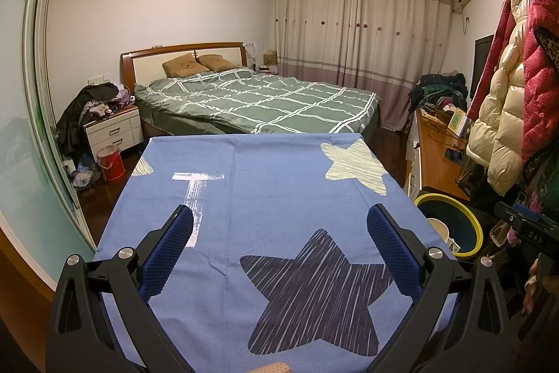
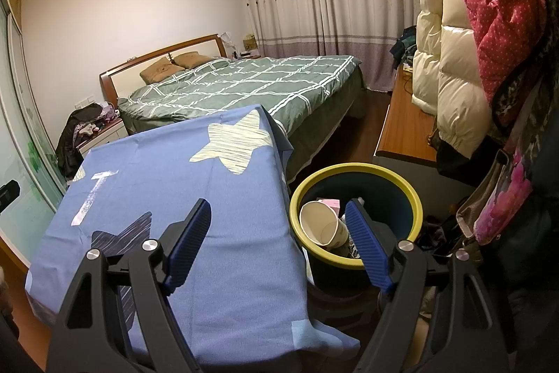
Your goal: Collect trash
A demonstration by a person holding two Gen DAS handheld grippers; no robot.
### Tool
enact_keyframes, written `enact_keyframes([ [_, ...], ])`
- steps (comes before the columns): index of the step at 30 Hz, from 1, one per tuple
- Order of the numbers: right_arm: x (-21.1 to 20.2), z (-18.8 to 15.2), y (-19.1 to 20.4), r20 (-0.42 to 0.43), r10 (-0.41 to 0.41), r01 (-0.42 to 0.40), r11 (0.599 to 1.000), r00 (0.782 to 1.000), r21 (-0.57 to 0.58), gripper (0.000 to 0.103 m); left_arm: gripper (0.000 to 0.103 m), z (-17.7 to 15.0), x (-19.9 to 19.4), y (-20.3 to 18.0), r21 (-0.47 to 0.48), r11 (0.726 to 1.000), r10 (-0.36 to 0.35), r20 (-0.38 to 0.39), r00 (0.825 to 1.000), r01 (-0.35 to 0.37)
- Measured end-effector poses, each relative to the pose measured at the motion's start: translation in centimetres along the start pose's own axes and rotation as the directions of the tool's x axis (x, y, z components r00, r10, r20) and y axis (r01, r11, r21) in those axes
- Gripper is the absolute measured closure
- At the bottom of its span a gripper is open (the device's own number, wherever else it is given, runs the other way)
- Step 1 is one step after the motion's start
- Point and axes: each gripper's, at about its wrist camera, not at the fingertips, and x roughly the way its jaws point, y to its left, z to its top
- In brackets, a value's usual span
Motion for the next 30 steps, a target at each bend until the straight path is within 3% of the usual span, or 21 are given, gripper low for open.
enact_keyframes([
  [30,0.14,-0.16,0.05,-0.006,0.001,-0.001,1.000,1.000,0.000,0.028,0.005,-0.59,0.25,-0.06,0.000,1.000,-0.001,-0.006,1.000,0.001],
])
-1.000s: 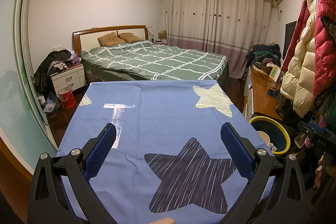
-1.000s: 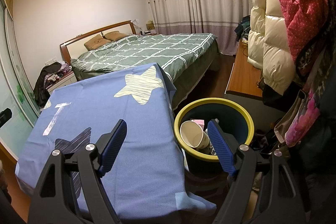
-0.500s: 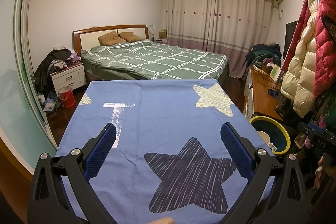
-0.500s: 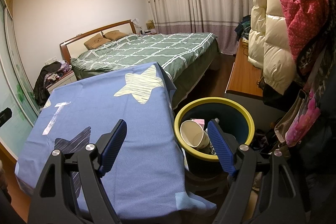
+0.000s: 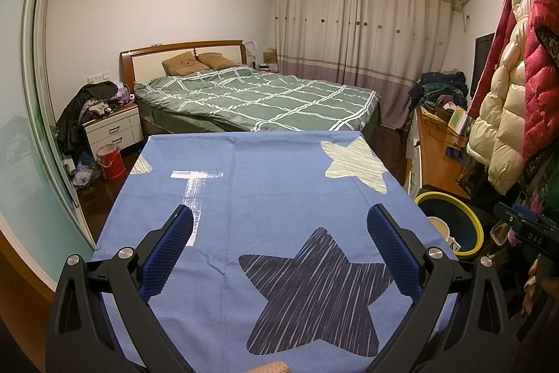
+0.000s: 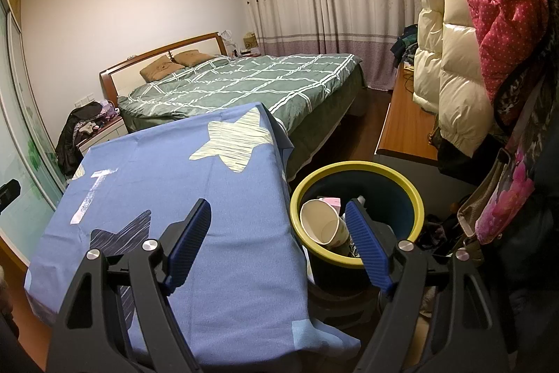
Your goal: Collect trash
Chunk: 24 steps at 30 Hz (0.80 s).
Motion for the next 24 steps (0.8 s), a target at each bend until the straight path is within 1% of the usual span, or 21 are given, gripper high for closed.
enact_keyframes([
  [17,0.1,0.1,0.0,-0.003,0.001,-0.001,1.000,1.000,0.001,0.028,0.005,0.0,0.1,0.0,0.001,1.000,-0.005,-0.002,1.000,0.005],
  [20,0.2,-0.1,0.0,-0.007,0.004,-0.004,1.000,1.000,0.001,0.028,0.005,-0.6,0.4,-0.2,0.012,1.000,0.009,0.004,1.000,-0.009],
  [24,1.4,-0.1,0.3,-0.024,0.014,-0.013,1.000,1.000,0.003,0.028,0.005,-0.5,1.9,0.4,-0.006,1.000,-0.003,-0.036,0.999,0.003],
])
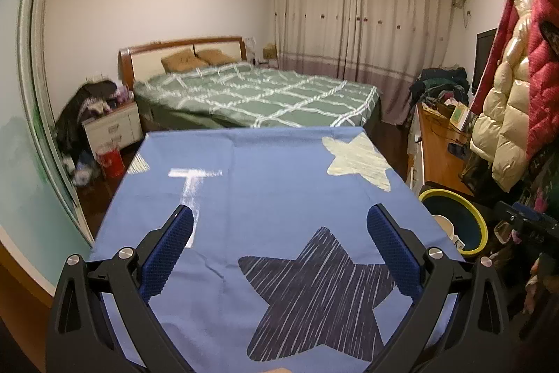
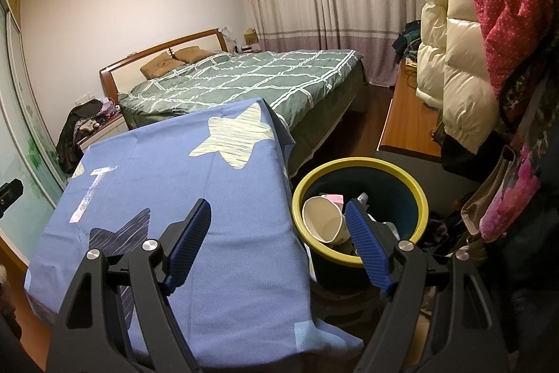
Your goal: Collect trash
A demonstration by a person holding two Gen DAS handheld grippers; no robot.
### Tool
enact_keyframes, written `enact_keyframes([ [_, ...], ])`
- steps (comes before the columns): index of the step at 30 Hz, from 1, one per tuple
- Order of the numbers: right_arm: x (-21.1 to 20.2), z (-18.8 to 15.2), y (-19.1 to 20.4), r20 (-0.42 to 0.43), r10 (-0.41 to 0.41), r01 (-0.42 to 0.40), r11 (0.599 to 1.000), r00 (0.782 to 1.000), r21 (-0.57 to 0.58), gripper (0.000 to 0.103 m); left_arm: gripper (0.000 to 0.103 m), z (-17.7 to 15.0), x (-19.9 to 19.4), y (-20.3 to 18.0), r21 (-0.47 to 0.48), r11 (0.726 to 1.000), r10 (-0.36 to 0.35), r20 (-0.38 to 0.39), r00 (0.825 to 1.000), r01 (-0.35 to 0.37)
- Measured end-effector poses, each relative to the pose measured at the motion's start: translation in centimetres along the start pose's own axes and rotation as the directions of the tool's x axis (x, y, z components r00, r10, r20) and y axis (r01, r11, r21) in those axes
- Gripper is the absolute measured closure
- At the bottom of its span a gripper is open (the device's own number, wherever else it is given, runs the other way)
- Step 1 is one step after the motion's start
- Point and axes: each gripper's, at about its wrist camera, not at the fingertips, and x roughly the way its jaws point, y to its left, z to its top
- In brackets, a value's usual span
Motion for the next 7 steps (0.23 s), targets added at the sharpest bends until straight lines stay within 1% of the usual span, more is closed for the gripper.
enact_keyframes([
  [1,0.9,0.2,0.4,-0.016,0.009,-0.009,1.000,1.000,-0.004,0.028,0.005,0.0,1.1,0.5,-0.012,1.000,-0.005,-0.030,1.000,0.005],
  [3,2.1,0.5,0.9,-0.036,0.024,-0.024,1.000,0.999,-0.009,0.028,0.005,0.5,2.9,1.3,-0.022,1.000,-0.008,-0.059,0.998,0.007],
  [7,7.3,1.3,3.5,-0.099,0.048,-0.051,0.998,0.994,-0.026,0.028,0.005,0.6,8.5,3.6,-0.033,0.999,0.025,-0.136,0.990,-0.030],
])
